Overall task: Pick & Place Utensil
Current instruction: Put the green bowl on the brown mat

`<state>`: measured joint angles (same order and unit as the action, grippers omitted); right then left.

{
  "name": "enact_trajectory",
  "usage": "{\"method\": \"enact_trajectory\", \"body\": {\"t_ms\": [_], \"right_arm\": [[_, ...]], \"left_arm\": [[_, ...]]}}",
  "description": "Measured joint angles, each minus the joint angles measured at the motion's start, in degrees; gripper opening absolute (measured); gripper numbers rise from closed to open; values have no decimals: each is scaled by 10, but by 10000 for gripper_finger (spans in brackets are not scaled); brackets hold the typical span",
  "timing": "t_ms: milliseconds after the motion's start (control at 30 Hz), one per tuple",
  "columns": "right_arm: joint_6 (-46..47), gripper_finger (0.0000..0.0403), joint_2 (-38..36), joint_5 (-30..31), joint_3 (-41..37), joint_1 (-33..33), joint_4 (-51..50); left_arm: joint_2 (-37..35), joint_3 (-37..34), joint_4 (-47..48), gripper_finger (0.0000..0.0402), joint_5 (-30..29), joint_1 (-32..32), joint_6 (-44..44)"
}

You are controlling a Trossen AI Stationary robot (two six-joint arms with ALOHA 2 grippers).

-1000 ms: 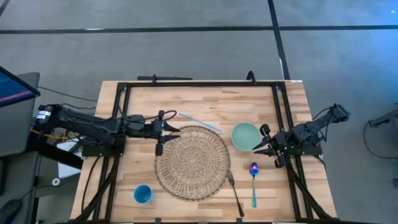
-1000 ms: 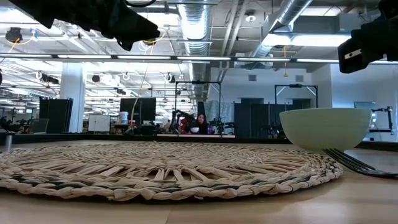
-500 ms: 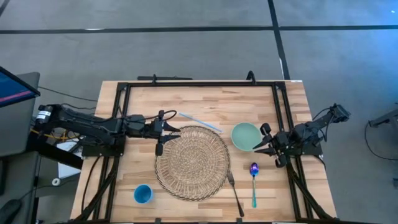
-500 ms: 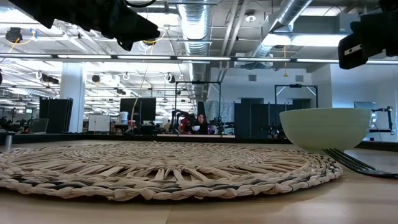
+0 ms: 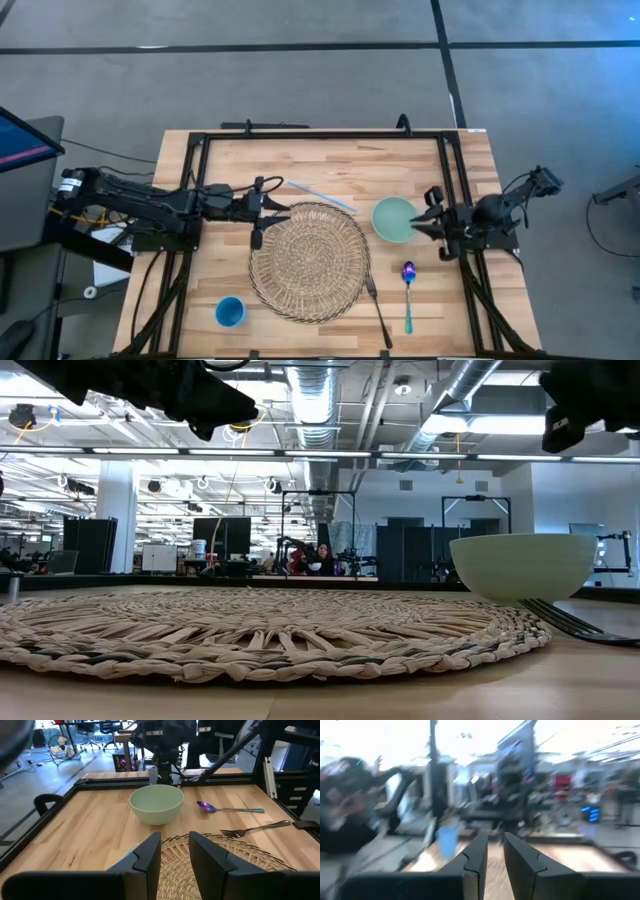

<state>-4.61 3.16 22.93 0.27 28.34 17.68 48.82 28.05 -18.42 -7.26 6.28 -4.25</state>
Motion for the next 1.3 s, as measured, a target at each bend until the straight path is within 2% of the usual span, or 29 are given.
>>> {"method": "enact_trajectory", "body": {"t_ms": [167, 400, 567, 733, 933, 1067, 1300], "right_arm": [[19, 77, 35, 9, 2, 0, 26], [42, 159, 158, 14, 42, 0, 52], [94, 196, 266, 79, 97, 0, -8], [206, 199, 370, 84, 151, -7, -125], [294, 184, 463, 70, 179, -7, -176], [347, 178, 502, 70, 180, -7, -185], [357, 176, 542, 87, 181, -7, -218]], "left_arm": [[0, 0, -16, 101, -39, 0, 0], [0, 0, -22, 101, -50, 0, 0], [0, 0, -23, 101, -51, 1, 2], [0, 0, -23, 101, -52, 2, 2], [0, 0, -22, 101, -52, 2, 2], [0, 0, -23, 101, -52, 2, 2], [0, 0, -27, 101, -51, 0, 2]]}}
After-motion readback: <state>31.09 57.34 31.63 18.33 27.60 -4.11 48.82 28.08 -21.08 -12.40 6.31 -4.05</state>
